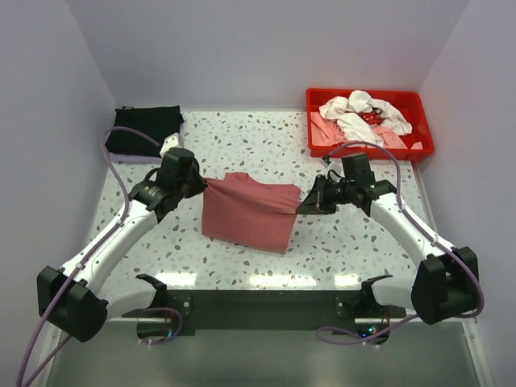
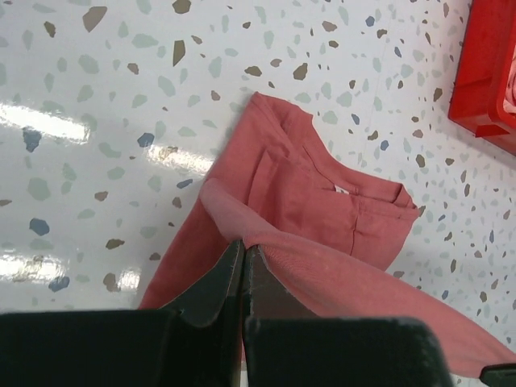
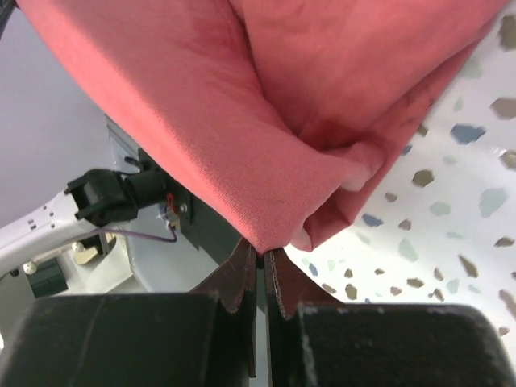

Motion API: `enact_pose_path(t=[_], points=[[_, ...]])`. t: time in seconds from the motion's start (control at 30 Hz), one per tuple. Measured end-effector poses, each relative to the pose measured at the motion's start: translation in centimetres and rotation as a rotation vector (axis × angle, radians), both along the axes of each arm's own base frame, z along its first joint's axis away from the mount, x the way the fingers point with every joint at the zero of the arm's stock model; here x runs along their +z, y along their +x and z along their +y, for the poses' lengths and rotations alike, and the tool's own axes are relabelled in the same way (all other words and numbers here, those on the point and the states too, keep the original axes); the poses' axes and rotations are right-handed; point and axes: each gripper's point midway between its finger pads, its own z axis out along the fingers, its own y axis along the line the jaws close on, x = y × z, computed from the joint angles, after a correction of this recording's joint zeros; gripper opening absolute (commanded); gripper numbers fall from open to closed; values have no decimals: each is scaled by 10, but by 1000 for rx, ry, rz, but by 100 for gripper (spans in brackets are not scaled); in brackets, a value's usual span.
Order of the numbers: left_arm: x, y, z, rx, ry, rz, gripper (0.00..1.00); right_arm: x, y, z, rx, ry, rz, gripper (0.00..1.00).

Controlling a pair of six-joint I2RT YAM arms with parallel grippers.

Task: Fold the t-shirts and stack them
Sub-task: Fold the tshirt

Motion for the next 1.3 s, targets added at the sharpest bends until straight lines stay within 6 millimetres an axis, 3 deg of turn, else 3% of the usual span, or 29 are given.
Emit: enact_pose_path(t=[0.3, 0.6, 0.8, 0.87, 0.9, 0.93, 0.97, 1.0, 1.03, 1.1, 1.13, 1.3], points=[[-28, 45, -16, -63, -9, 47, 0, -24, 46, -12, -64, -11, 29, 0], [-57, 87, -19, -76, -19, 89, 0, -43, 90, -14, -77, -29, 46, 0], [-86, 110, -26, -104, -30, 144, 2, -65, 105, -15, -89, -38, 85, 3], [-94, 113, -27, -109, -29, 157, 14, -72, 109, -16, -94, -48, 101, 13], [-97, 115, -27, -112, -24, 164, 27, -74, 112, -16, -95, -54, 107, 19], [-100, 119, -27, -117, -17, 167, 39, -76, 116, -16, -95, -60, 111, 34], [-102, 123, -27, -119, -12, 170, 54, -77, 120, -17, -96, -70, 113, 40], [-103, 129, -27, -118, -10, 170, 85, -77, 126, -18, -93, -84, 106, 51], [-103, 134, -26, -120, -6, 167, 99, -75, 132, -18, -90, -92, 97, 63], [-100, 141, -25, -114, -12, 159, 100, -69, 140, -19, -81, -103, 68, 91], [-97, 143, -25, -114, -14, 153, 100, -65, 141, -19, -79, -105, 58, 99], [-80, 137, -34, -162, -67, 104, 100, -38, 135, -20, -65, -94, -16, 99]])
